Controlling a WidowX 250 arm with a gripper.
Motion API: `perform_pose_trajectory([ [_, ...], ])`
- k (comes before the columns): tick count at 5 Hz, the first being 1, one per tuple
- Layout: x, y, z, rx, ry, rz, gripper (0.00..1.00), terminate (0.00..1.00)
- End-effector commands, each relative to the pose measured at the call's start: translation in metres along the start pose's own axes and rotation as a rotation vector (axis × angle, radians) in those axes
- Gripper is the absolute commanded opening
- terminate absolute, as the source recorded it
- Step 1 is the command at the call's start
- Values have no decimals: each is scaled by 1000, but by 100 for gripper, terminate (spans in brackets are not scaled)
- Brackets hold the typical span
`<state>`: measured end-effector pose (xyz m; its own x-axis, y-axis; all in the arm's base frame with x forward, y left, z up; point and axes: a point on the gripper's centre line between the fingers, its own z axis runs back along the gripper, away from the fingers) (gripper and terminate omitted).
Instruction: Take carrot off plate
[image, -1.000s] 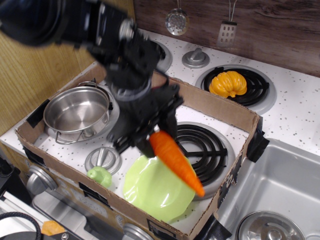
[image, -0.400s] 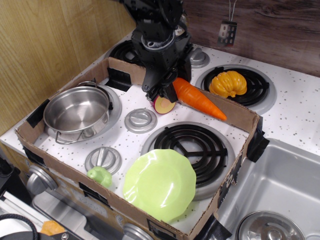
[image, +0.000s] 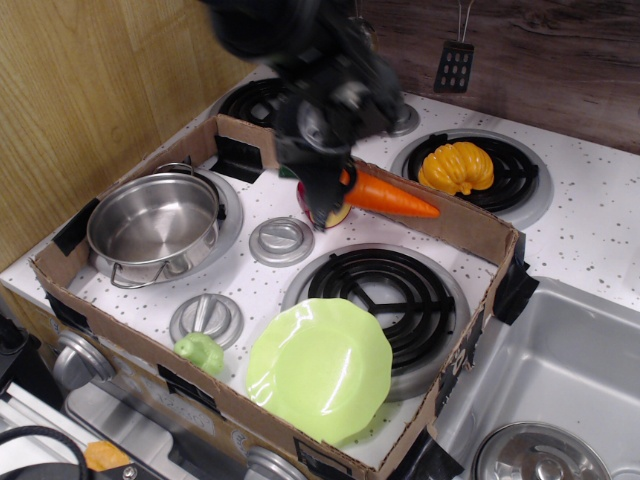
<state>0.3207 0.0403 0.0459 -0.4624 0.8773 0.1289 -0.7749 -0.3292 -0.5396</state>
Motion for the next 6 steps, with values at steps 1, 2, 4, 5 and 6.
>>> perform_pose_trajectory([
  [1,3,-10,23,2,-91,119,0,0],
  [2,-2,-4,24,33,-94,142,0,0],
  [4,-12,16,8,30,-20,136,100,0],
  [5,-15,11,6,33,-17,120,100,0],
  [6,-19,6,19,-1,-75,128,100,0],
])
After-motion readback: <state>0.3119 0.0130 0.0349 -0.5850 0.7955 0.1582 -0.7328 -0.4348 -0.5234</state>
